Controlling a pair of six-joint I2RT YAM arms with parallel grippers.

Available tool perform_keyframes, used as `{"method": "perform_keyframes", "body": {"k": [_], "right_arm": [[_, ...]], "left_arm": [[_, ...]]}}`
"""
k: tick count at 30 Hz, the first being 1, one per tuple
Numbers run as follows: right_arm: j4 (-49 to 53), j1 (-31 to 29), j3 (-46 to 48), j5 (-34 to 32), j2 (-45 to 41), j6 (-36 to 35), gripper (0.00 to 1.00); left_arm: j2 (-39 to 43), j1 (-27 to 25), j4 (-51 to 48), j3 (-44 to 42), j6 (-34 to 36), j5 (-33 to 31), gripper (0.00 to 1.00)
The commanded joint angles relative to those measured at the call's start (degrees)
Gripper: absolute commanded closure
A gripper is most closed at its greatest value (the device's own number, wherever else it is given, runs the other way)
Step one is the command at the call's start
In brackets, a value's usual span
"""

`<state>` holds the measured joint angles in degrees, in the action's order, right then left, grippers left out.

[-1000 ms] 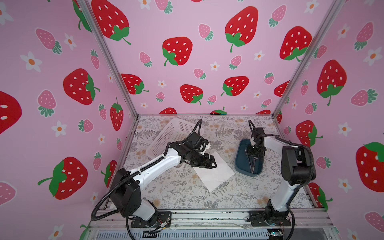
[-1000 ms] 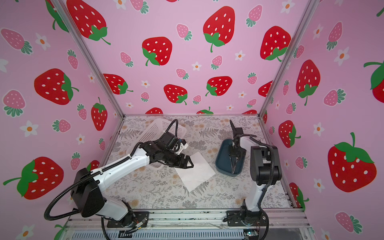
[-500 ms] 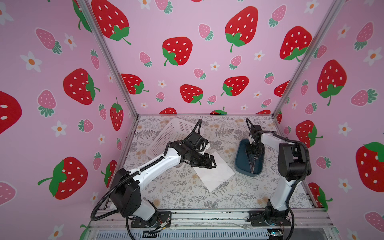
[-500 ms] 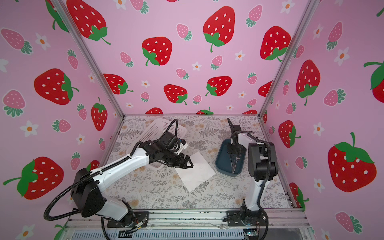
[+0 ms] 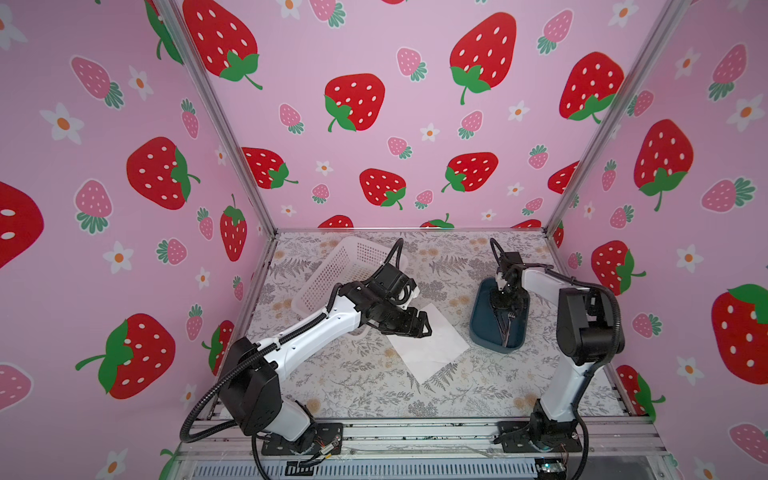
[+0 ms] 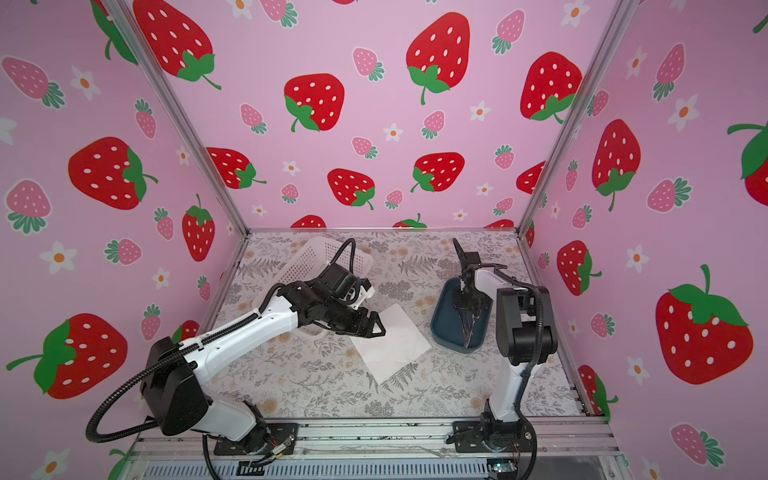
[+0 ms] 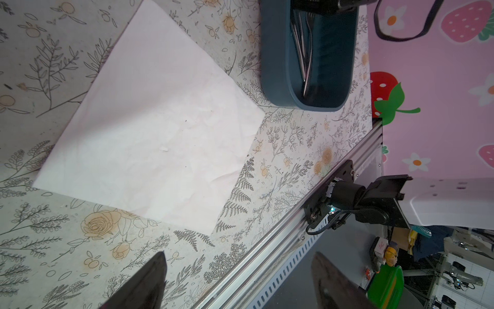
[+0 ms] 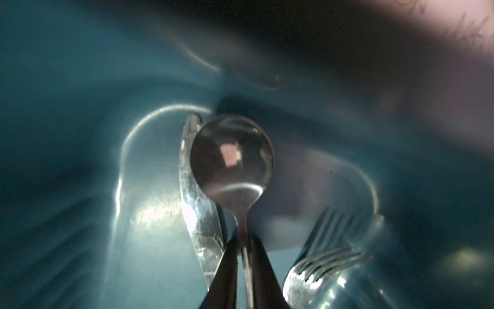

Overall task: Place the utensils on the paper napkin and roll it up
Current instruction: 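Lift the spoon out of the teal tray with the right gripper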

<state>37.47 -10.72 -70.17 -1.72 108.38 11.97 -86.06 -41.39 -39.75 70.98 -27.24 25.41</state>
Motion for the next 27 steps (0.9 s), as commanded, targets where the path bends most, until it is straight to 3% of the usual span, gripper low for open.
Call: {"method": "perform_keyframes", "body": {"k": [1, 14, 27], "right_arm": [[6.9, 0.2, 4.8, 1.1, 4.8, -0.6, 0.85], [4.4, 0.2, 5.0, 1.2, 6.6, -0.5, 0.93], [3.1, 0.1, 5.8, 2.1, -2.8, 0.4, 0.97]], "left_arm": [[2.0, -0.3, -0.5, 0.1, -0.4, -0.6, 0.14], [3.2, -0.3, -0.3, -1.0, -0.6, -1.3, 0.14], [3.5, -0.2, 2.1, -1.2, -3.8, -5.6, 0.14]]}}
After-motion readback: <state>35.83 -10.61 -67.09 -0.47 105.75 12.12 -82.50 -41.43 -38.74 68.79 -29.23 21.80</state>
